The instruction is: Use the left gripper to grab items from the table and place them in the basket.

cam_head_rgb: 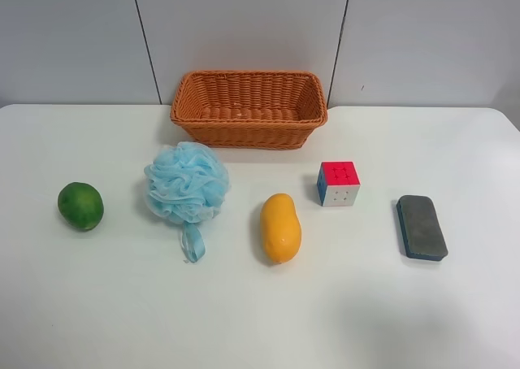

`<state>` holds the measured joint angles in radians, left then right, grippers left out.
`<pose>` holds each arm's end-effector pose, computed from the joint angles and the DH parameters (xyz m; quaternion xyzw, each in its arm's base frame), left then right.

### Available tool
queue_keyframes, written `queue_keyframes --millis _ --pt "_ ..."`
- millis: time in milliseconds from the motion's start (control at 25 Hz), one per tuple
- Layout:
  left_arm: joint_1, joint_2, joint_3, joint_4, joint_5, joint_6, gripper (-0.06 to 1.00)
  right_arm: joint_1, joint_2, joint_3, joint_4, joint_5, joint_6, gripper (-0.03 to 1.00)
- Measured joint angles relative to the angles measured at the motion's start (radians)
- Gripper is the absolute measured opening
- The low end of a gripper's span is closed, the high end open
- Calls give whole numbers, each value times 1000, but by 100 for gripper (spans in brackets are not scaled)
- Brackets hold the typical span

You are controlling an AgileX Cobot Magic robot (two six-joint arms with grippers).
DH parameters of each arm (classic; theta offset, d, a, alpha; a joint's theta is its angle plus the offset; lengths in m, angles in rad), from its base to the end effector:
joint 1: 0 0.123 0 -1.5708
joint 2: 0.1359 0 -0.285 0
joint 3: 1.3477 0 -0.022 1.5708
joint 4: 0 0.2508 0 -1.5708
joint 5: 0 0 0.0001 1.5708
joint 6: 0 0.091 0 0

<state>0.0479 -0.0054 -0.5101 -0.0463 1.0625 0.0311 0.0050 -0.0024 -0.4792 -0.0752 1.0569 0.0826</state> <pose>-0.0068 -0.0040 0.2800 -0.0060 0.8494 -0.0023 0.5277 -0.0028 -0.0060 0.2720 0.0343 0.8557 -0.0150 0.5161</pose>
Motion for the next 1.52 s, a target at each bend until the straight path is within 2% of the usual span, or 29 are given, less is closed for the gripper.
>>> queue_keyframes --millis 1520 --pt "0 0 0 0 0 0 99 0 0 0 0 0 0 99"
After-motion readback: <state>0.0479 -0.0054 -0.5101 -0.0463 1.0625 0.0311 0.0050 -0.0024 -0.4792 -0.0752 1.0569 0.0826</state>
